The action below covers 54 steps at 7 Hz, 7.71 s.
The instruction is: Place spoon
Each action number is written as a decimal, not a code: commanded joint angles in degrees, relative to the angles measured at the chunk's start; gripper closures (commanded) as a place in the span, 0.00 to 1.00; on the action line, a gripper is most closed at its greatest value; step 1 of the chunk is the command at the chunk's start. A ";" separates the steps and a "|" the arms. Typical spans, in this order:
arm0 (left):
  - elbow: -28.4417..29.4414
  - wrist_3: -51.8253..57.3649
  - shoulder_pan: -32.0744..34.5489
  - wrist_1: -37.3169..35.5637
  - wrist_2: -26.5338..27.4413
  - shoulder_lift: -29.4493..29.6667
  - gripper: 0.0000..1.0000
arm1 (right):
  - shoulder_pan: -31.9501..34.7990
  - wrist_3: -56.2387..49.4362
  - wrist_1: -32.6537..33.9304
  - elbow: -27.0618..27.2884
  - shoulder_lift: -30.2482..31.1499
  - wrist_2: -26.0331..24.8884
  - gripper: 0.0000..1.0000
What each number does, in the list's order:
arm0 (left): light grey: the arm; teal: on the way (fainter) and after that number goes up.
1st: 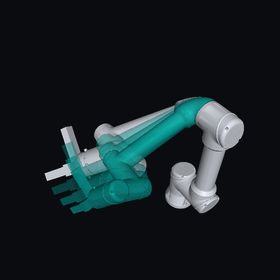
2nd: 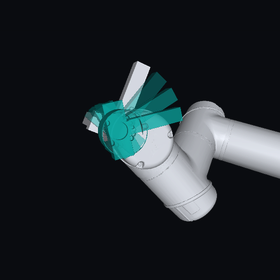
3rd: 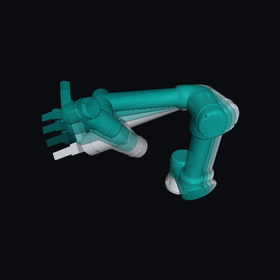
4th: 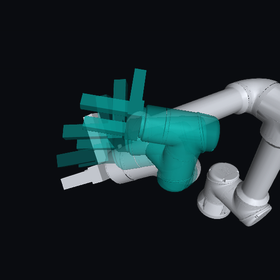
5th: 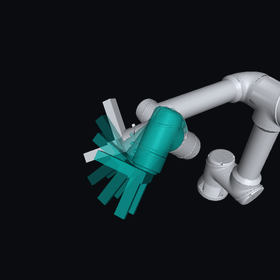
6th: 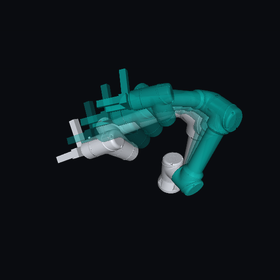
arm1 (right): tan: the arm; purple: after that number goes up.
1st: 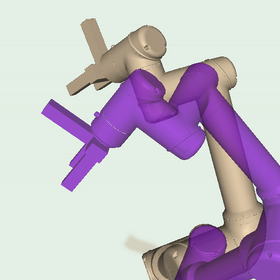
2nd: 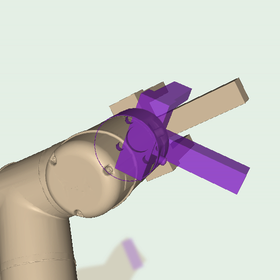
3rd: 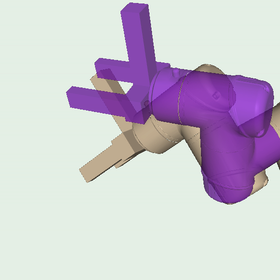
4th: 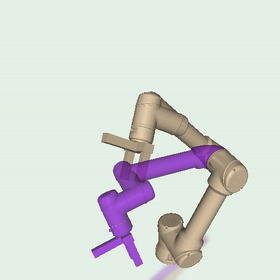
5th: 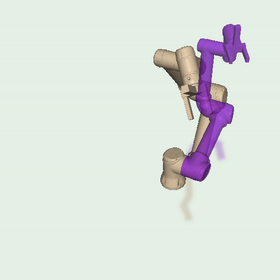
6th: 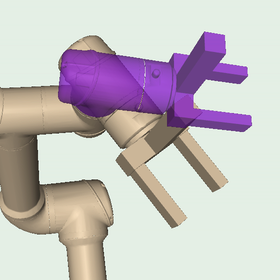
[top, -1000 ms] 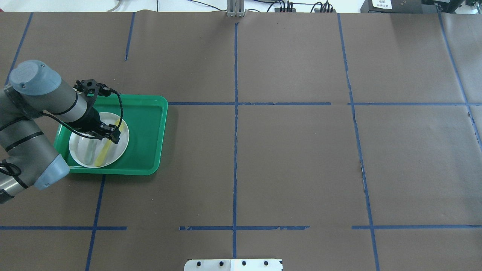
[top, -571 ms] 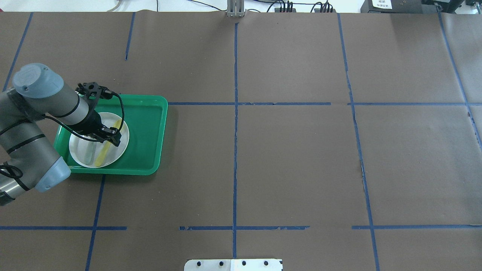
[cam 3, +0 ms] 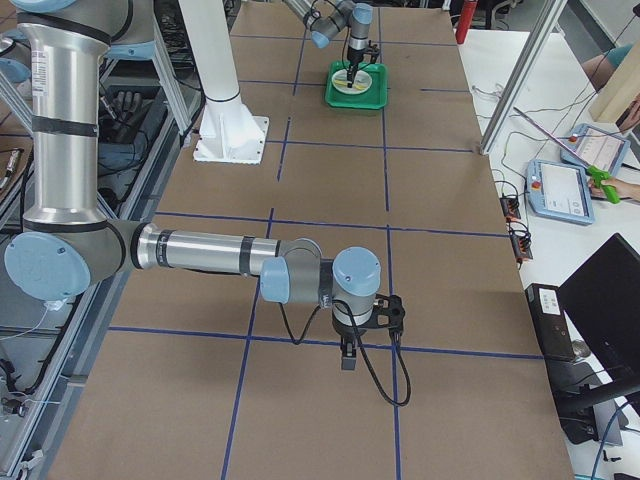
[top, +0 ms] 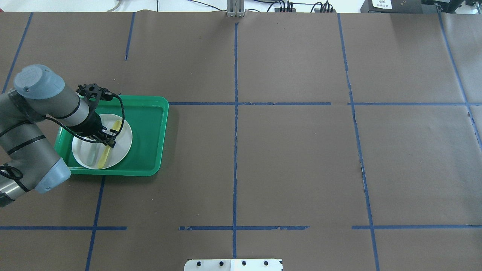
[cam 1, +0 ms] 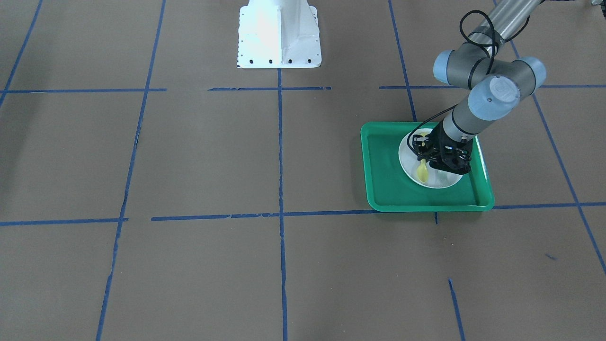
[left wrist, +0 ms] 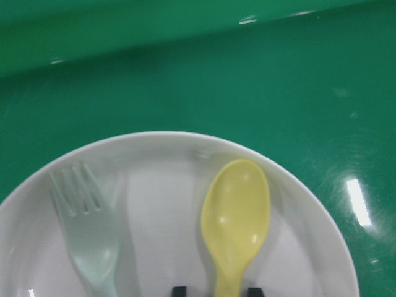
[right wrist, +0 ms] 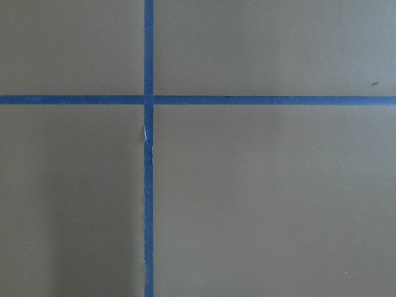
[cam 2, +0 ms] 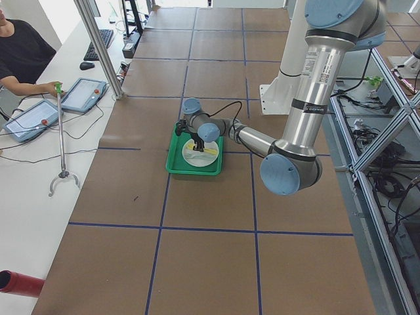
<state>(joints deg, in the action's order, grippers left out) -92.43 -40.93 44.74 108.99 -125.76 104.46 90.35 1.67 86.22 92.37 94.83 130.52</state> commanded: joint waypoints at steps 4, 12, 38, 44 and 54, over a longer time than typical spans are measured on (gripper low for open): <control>-4.48 -0.20 0.52 -4.20 -0.01 -0.14 1.00 | 0.00 0.00 0.00 0.00 0.00 -0.09 0.00; 1.72 -15.14 -2.10 -9.32 -0.19 10.67 1.00 | 0.00 0.00 0.00 0.00 0.00 0.00 0.00; 8.58 47.43 50.71 -18.44 -7.22 -6.28 0.01 | 0.00 0.00 0.00 0.00 0.00 0.00 0.00; 6.31 49.06 48.95 -26.06 -7.66 -6.81 0.00 | 0.00 0.00 0.00 0.00 0.00 0.00 0.00; 2.25 45.41 48.87 -27.25 -11.26 -7.87 0.00 | 0.00 0.00 0.00 0.00 0.00 0.00 0.00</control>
<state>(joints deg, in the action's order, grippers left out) -90.06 4.48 93.60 81.73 -136.92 96.43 90.35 1.67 86.22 92.37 94.83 130.48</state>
